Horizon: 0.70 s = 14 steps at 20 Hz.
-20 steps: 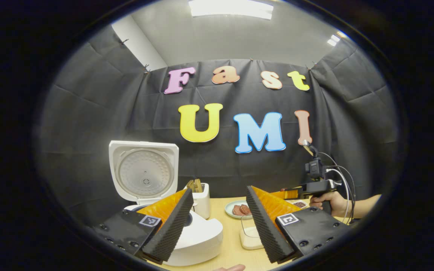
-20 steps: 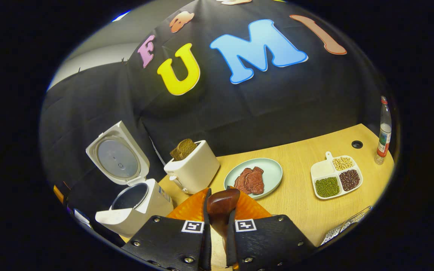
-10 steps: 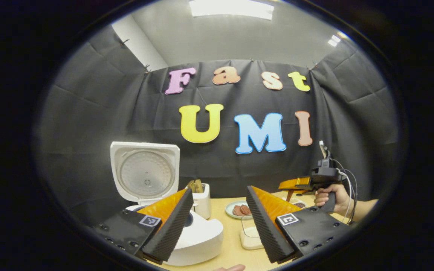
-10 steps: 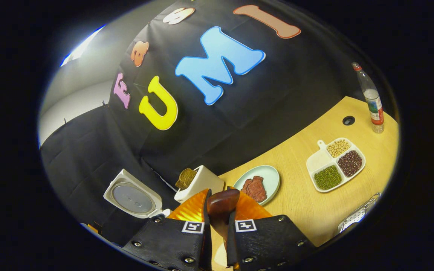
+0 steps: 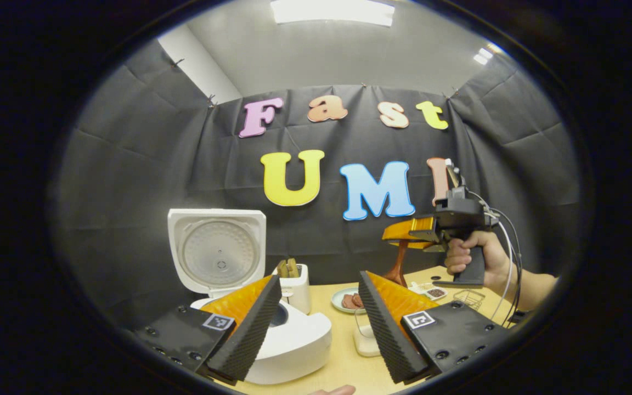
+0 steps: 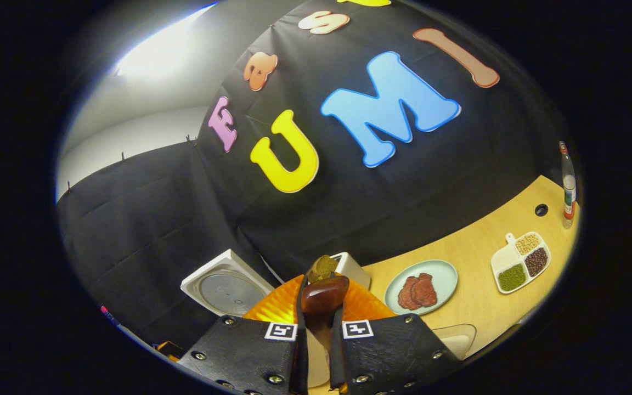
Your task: Close the left gripper, press the button to open the rice cooker; take a wooden spoon from the chopstick holder with the right hand, scoop a spoonful of rice and pour it into the rice cooker, then put the wooden spoon back into the chopstick holder.
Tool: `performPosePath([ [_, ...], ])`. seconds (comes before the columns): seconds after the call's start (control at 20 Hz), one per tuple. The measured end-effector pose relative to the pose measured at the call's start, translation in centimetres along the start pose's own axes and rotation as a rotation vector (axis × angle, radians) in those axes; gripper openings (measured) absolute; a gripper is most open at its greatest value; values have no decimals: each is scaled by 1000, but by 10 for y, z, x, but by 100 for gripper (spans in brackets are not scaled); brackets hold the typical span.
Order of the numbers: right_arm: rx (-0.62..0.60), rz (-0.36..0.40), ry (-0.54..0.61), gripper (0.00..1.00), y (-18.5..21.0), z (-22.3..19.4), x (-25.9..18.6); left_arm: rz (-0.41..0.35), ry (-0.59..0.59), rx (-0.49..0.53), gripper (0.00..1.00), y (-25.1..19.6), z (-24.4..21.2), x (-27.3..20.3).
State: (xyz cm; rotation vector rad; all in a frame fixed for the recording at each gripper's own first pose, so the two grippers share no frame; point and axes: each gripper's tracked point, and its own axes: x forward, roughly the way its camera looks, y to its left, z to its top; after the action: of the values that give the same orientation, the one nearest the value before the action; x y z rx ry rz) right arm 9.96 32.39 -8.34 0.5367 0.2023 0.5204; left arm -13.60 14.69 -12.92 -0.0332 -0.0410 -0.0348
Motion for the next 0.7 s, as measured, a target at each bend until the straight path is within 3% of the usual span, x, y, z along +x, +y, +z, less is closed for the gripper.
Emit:
performPosePath([
  [0.3,37,85,15,16,82,1,44,52,15,-14,99,39,-13,-13],
  [0.55,49,105,59,16,119,-25,85,74,35,-45,99,63,-23,-16],
  [0.7,-22,96,64,15,130,-41,103,86,29,-62,99,76,-25,-22],
])
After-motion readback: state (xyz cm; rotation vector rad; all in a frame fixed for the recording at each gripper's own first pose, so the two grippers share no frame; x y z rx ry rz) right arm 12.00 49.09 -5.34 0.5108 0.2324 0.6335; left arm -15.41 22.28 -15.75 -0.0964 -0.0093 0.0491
